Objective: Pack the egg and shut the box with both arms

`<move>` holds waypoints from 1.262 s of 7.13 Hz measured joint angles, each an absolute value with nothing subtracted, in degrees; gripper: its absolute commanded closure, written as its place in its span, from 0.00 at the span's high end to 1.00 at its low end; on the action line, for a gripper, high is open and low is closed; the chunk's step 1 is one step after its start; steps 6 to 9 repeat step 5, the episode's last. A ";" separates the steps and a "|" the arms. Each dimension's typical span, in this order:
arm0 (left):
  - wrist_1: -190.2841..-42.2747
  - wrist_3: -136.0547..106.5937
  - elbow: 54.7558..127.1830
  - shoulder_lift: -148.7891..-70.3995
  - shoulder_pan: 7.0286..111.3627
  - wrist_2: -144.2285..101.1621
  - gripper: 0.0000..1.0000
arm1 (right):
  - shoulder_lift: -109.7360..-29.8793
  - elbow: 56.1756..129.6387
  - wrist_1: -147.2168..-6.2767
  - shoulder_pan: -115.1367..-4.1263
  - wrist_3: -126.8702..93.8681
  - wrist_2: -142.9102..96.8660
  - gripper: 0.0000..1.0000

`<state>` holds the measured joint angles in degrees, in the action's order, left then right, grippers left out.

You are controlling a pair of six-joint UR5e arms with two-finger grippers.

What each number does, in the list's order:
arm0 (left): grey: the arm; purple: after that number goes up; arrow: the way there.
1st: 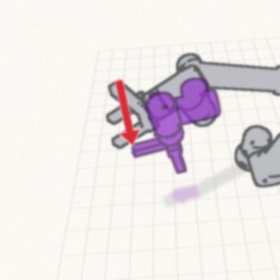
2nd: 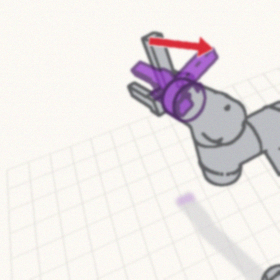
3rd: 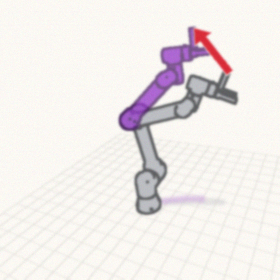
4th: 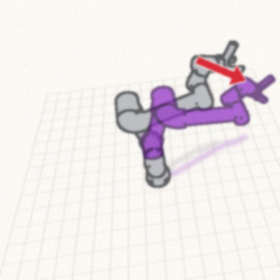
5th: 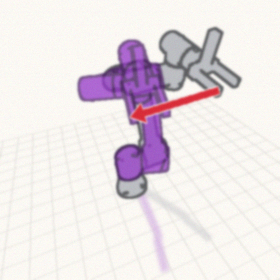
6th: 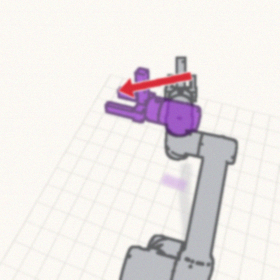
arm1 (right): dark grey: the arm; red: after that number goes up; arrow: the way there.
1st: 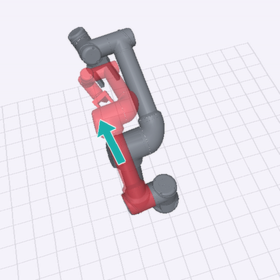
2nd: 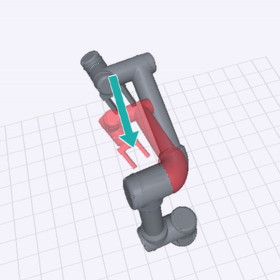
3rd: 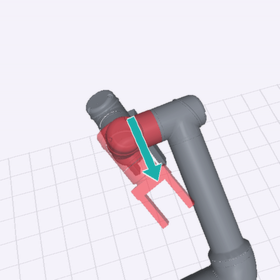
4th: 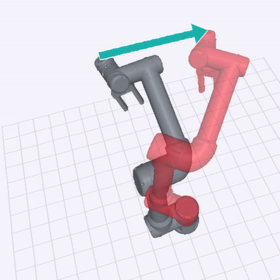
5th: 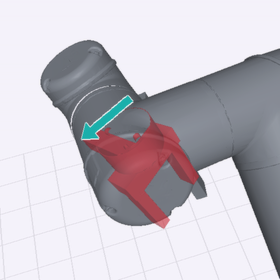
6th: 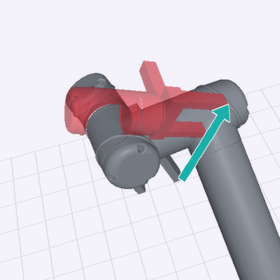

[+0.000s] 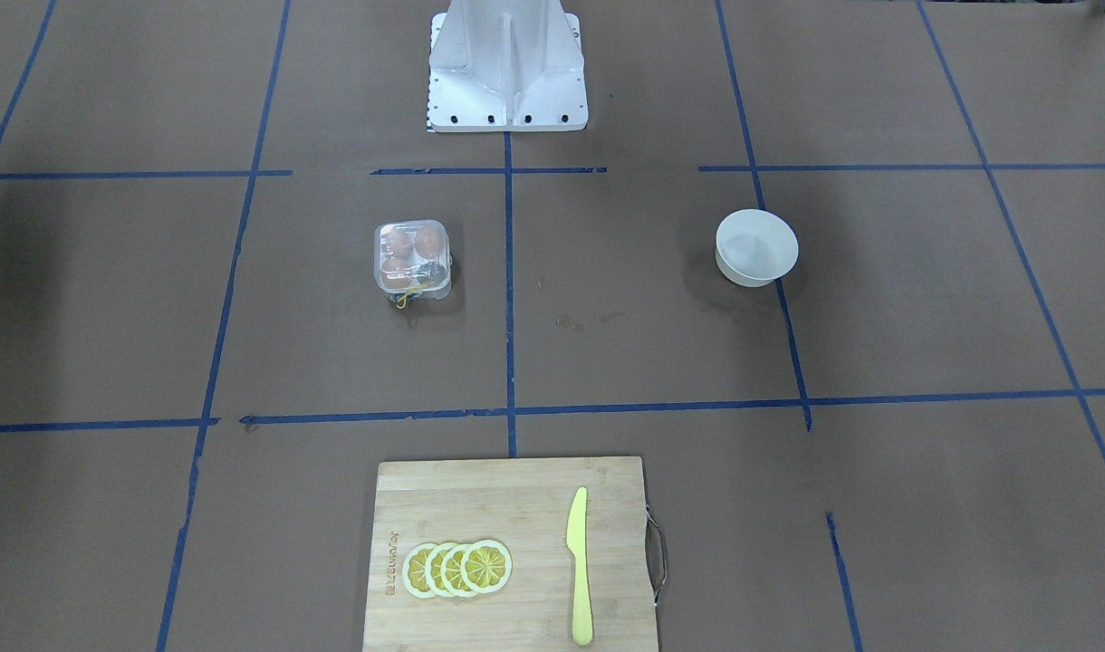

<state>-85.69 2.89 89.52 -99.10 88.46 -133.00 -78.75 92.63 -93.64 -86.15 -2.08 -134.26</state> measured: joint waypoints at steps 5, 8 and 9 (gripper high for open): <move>-85.59 2.31 89.14 -97.36 88.42 -132.86 1.00 | -79.10 90.02 -93.29 -85.00 -2.00 -134.62 1.00; -85.59 2.31 89.14 -97.36 88.42 -132.86 1.00 | -79.10 90.02 -93.29 -85.00 -2.00 -134.62 1.00; -85.59 2.31 89.14 -97.36 88.42 -132.86 1.00 | -79.10 90.02 -93.29 -85.00 -2.00 -134.62 1.00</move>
